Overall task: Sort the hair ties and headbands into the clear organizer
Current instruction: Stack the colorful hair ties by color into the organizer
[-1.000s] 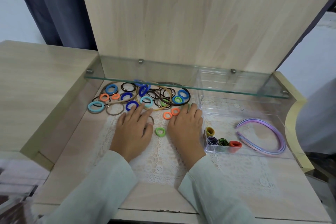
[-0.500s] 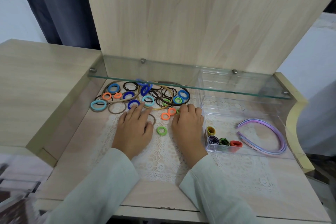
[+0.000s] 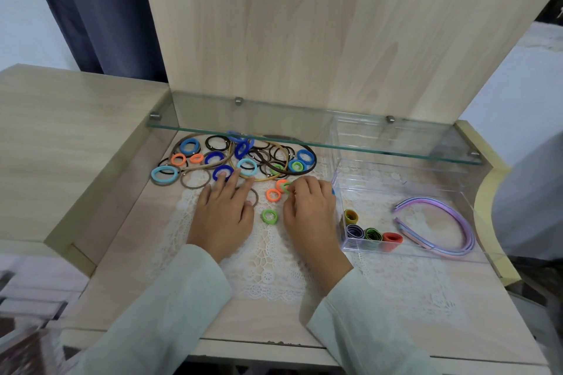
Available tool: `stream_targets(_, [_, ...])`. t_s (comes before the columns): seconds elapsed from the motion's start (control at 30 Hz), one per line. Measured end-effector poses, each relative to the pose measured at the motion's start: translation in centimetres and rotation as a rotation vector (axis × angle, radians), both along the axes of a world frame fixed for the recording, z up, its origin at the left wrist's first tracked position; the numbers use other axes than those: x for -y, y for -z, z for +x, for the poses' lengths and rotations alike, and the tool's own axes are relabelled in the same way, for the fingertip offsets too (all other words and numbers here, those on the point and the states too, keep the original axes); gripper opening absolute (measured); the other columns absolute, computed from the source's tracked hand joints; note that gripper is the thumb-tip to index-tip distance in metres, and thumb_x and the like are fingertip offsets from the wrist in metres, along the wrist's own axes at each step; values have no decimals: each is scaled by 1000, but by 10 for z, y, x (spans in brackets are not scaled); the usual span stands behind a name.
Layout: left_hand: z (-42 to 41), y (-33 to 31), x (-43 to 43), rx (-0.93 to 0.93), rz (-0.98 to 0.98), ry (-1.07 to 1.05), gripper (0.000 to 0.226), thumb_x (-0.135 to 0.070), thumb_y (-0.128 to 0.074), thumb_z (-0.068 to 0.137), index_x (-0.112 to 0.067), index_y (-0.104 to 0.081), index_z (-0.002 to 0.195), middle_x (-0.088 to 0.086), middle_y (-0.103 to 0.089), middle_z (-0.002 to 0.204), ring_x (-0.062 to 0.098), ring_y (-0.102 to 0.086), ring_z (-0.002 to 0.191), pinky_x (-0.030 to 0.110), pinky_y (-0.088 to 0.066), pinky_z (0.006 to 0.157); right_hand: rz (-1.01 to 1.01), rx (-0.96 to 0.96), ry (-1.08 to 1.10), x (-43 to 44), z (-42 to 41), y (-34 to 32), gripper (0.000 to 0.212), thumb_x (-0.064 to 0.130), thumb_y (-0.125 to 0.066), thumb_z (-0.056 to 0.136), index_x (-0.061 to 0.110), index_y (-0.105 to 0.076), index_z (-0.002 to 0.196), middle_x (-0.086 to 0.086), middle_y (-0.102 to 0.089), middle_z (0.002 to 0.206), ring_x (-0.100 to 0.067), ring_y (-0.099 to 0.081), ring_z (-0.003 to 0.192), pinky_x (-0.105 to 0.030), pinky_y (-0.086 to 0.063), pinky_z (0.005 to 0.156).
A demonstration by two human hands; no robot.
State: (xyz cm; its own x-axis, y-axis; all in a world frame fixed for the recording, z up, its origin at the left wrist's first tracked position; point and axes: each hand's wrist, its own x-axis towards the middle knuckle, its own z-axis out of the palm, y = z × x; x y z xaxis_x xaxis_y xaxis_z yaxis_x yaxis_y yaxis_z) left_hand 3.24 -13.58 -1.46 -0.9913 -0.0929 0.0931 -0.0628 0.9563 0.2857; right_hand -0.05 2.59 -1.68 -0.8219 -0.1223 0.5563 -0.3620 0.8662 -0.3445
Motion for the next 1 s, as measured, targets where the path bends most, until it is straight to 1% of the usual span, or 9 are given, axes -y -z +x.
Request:
stream_targets(0.1, [-1,1,0,-4,3,1,54,-34,-26,100,-33,-24,154,-4,-8,165,19,-2,152,41,-2,121,-34,14,-103,-2,13,1,15,24,-46,83,18,-59,88,5,-60,93,-17,-40,92,-29,-25,75])
stream_targets(0.13, [-1,0,0,-5,5,2,55,-35,-25,99,-33,-24,154,-4,-8,165,19,-2,152,41,-2,121,-33,29,-132,-3,16,1,14,25,-47,83,18,-58,88,6,-60,93,-16,-40,92,-29,-23,74])
stream_targets(0.2, [0,-1,0,0,7,4,63,-39,-17,92,-33,-24,154,-4,-8,165,19,-2,152,41,-2,121,-28,51,-169,-3,20,4,11,24,-49,84,19,-58,89,7,-60,93,-16,-42,92,-31,-25,76])
stream_targets(0.27, [-1,-2,-1,8,6,2,67,-41,-14,88,-34,-23,154,-5,-8,165,19,-2,152,41,-2,121,-19,62,-192,-4,23,5,7,23,-54,85,19,-57,89,7,-59,92,-17,-43,92,-33,-28,77])
stream_targets(0.37, [0,-2,-1,-1,3,-4,59,-39,-19,96,-34,-22,155,-5,-8,165,18,-1,152,41,-2,121,25,66,-231,-4,25,2,10,27,-52,88,20,-57,91,7,-59,93,-18,-45,92,-37,-31,79])
stream_targets(0.43, [-1,-2,-1,6,-1,-3,54,-34,-27,102,-34,-20,155,-5,-6,165,18,1,152,41,-1,121,58,42,-249,-4,27,0,12,30,-51,89,20,-58,90,8,-59,93,-18,-46,92,-37,-31,79])
stream_targets(0.5, [-1,-2,0,6,5,-1,54,-32,-31,102,-34,-20,155,-5,-5,165,18,1,152,41,-1,121,83,23,-252,-5,28,-1,11,30,-52,90,21,-58,89,9,-59,93,-18,-46,92,-36,-31,80])
stream_targets(0.8, [-1,-3,0,-4,24,-3,54,-32,-31,102,-34,-20,155,-5,-7,165,18,1,152,41,-1,121,96,57,-278,-7,31,-3,11,31,-53,87,21,-57,88,9,-55,98,-16,-44,98,-34,-30,85])
stream_targets(1.0, [1,-5,-1,6,29,-4,54,-32,-30,103,-34,-19,155,-5,-7,165,18,1,152,41,0,121,114,72,-283,-6,33,-5,14,33,-52,88,21,-59,91,8,-55,100,-17,-45,100,-36,-32,87])
